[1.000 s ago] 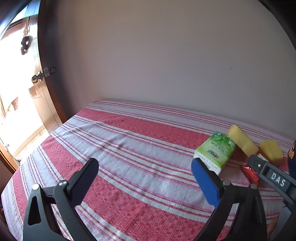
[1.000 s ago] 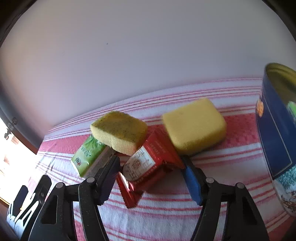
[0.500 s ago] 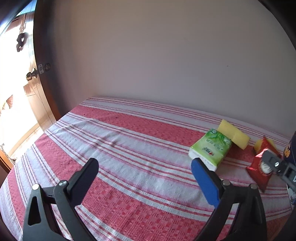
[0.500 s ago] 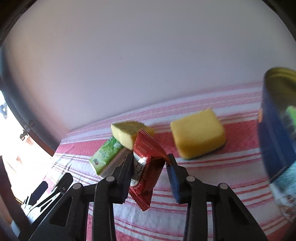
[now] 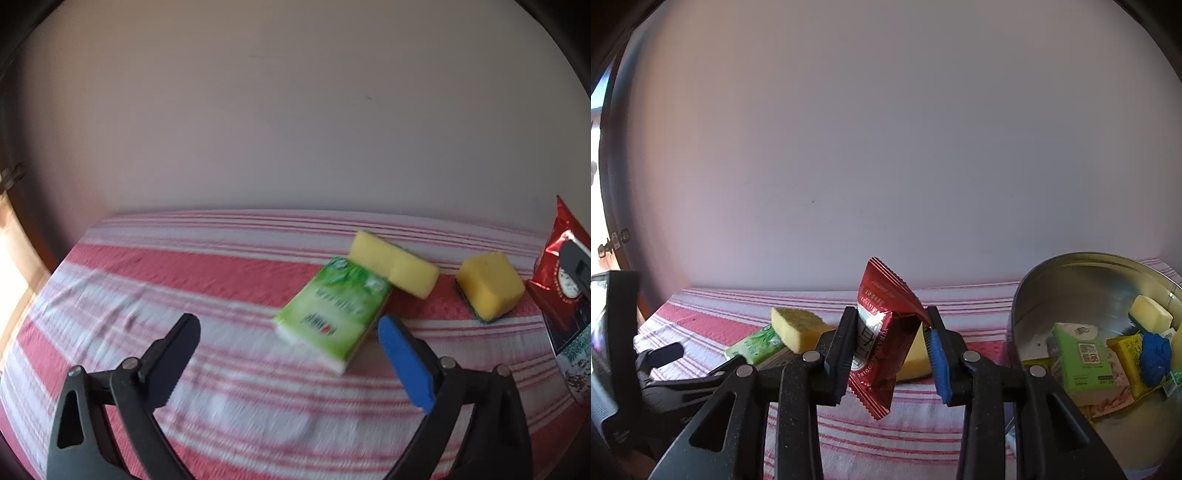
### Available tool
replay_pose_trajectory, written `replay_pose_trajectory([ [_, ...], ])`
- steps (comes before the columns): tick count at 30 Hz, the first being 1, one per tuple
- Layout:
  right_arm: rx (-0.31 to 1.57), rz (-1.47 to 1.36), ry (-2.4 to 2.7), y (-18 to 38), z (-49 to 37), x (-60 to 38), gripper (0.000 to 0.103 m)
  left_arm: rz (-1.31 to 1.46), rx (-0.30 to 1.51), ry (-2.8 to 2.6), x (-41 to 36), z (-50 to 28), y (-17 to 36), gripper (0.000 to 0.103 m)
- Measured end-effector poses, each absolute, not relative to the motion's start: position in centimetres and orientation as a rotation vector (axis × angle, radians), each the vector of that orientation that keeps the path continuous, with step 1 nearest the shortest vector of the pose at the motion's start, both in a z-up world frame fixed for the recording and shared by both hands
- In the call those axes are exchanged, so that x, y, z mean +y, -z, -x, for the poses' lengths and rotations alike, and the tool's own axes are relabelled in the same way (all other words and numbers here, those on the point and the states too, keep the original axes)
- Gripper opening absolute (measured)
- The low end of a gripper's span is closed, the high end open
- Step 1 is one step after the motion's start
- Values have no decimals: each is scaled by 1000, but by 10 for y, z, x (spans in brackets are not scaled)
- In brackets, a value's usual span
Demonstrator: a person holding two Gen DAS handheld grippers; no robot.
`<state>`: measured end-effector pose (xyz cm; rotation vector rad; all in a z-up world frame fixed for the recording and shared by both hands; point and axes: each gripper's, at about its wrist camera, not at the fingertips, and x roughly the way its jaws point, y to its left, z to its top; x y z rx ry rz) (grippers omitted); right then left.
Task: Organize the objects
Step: 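Grasp the red snack packet with the right gripper and lift it, then grasp the green tissue pack with the left gripper while the right gripper holds the red packet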
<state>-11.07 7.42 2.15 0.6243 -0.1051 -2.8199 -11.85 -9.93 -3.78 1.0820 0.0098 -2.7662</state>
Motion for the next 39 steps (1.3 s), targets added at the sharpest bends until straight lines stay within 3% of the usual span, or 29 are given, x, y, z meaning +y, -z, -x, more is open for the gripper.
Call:
replay_pose_trajectory([
  [5,-122,-644,2828,-17,120,79,39,-1221,41,2753,-97,151,49,88],
  [7,-121,-642,2831,-15,123,77,39,-1300,80,2744,-100,161,56,74],
  [13,-144,-684,2814,-5,131,76,39,-1318,166,2772,-107,161,54,52],
  [18,-162,-669,2820,-4,133,80,39,-1100,289,2771,-124,133,36,52],
  [24,-151,-622,2851,-2,135,78,39,-894,281,2724,-116,95,19,52],
  [39,-14,-496,2893,-3,118,75,39,-748,165,2729,-68,43,2,52],
])
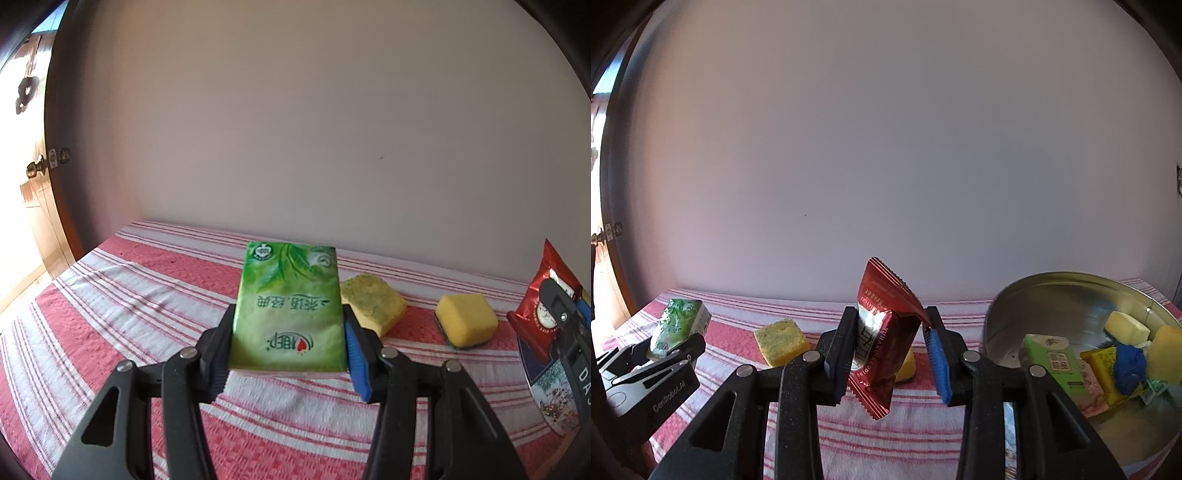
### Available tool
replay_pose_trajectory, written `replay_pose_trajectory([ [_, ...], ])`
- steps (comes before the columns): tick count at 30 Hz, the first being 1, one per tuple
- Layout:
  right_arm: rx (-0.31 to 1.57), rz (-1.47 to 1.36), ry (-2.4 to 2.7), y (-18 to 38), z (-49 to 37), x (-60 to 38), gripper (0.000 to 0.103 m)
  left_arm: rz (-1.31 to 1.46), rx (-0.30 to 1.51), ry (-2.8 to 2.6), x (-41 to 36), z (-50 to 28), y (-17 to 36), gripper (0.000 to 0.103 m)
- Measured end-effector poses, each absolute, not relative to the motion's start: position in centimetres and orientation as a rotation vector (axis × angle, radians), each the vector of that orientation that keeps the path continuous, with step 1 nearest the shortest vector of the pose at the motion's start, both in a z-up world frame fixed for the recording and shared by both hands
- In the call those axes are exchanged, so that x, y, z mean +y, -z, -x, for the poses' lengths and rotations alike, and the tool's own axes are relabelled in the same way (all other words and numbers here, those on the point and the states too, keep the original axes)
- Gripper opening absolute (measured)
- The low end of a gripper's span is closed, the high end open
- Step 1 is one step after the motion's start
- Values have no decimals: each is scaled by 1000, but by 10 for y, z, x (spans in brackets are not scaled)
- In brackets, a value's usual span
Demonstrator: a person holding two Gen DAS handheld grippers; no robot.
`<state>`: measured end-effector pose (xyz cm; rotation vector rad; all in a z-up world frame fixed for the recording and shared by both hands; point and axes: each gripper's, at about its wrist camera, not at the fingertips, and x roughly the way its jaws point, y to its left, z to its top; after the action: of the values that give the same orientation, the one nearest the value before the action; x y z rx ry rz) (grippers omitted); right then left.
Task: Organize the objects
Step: 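Grasp the green tissue pack with the left gripper while the right gripper holds the red packet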
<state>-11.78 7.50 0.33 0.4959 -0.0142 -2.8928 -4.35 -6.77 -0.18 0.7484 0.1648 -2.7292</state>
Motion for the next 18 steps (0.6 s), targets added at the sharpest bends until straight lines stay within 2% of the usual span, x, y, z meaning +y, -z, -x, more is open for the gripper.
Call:
replay_pose_trajectory([
  [18,-35,-522,2907,12,120,131,39,-679,104,2733,-59,24,5,52],
])
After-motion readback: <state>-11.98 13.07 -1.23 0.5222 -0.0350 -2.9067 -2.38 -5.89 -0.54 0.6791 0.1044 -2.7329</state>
